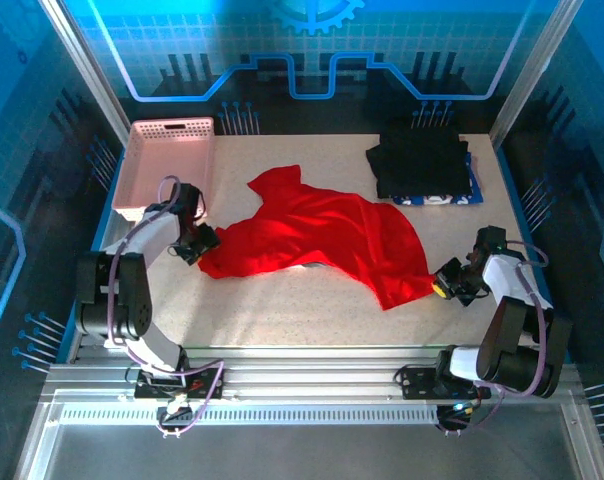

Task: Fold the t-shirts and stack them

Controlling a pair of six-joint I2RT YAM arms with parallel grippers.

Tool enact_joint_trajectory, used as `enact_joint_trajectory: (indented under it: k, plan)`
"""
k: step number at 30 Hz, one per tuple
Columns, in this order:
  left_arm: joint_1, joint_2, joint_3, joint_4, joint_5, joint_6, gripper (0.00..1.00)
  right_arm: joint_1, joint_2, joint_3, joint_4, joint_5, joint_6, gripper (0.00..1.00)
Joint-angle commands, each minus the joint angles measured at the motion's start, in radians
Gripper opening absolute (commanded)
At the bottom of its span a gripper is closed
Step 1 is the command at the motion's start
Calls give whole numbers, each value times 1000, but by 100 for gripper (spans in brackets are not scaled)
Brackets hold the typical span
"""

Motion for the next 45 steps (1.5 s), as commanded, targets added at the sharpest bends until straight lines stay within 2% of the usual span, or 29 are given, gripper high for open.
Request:
enact_joint_trajectory:
  k: [1,5,11,18,23,29,33,36,37,39,40,42,45]
  plan:
    - [13,31,11,-44,-46,28,46,-19,10,22,-22,-4,-21,0]
    - [27,19,-31,-46,-81,37,31,-22,16,29,-25,0,-29,0]
    - [44,-94,-75,-49,-97,31,9,-26,18,49,-30,5,-35,0]
    - [55,-258,-101,-54,-97,-8,4,-53,31,131,-21,-7,-40,0]
    - [61,-332,-60,-108,-87,-38,2,-133,60,270,-54,-31,-69,0]
    - [84,-451,-243,-109,-104,-153,4,-248,59,304,-73,-53,-98,0]
    - [105,-489,-377,-81,-94,-249,11,-284,61,297,-65,-62,-99,0]
    - [134,-519,-439,-59,-93,-288,23,-286,70,296,-52,-78,-95,0]
    - [134,-533,-439,-60,-106,-288,29,-285,73,300,-51,-86,-95,0]
    - [135,-551,-419,-90,-146,-285,54,-286,75,307,-54,-84,-99,0]
    - [137,-559,-406,-107,-166,-279,63,-286,73,309,-57,-82,-102,0]
    - [140,-575,-392,-119,-179,-271,71,-285,71,307,-59,-83,-107,0]
    - [140,-612,-404,-36,-64,-278,75,-283,70,293,-52,-88,-105,0]
